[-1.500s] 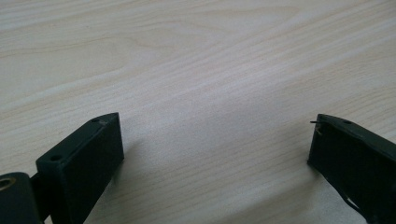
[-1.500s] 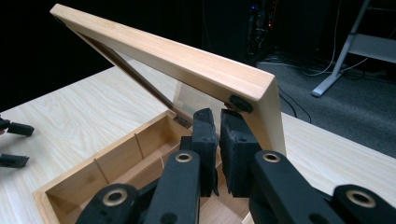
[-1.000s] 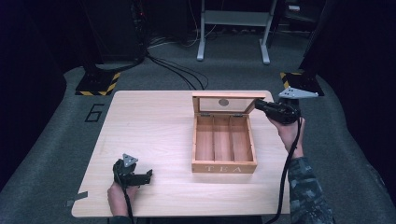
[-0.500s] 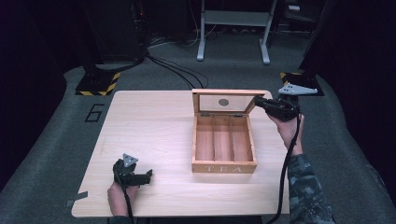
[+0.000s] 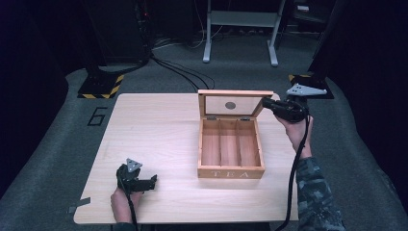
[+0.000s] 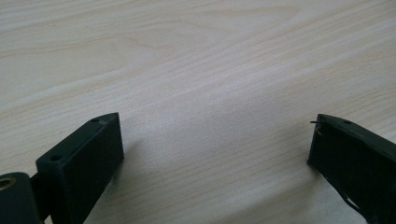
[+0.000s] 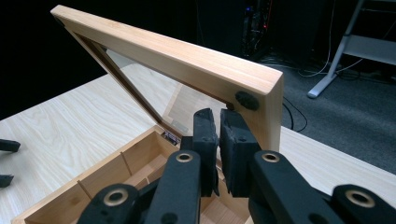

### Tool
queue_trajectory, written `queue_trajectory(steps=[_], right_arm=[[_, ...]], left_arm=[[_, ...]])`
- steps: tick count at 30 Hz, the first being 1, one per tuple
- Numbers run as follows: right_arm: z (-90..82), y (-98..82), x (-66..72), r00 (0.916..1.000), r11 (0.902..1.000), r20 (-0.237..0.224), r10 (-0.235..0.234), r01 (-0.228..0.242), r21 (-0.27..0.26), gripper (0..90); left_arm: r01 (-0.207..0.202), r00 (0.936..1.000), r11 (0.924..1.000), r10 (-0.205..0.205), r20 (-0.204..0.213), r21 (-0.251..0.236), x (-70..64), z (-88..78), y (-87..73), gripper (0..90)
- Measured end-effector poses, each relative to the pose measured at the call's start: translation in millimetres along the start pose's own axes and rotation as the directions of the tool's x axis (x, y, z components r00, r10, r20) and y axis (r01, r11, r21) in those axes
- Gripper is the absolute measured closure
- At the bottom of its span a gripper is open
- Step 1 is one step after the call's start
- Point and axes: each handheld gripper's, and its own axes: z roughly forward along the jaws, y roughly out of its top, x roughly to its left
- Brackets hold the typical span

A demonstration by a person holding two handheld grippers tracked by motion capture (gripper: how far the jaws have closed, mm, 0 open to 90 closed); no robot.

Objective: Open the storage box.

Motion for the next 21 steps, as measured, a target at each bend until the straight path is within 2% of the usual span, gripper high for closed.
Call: queue_trajectory(steps=[21], right_arm=[[-0.1, 0.3, -0.8, 1.0000, 1.0000, 0.000, -0.003, 0.003, -0.001, 84.8]], left_arm=[[0.000, 1.0000, 1.0000, 0.000, -0.002, -0.002, -0.1, 0.1, -0.1, 2.9]])
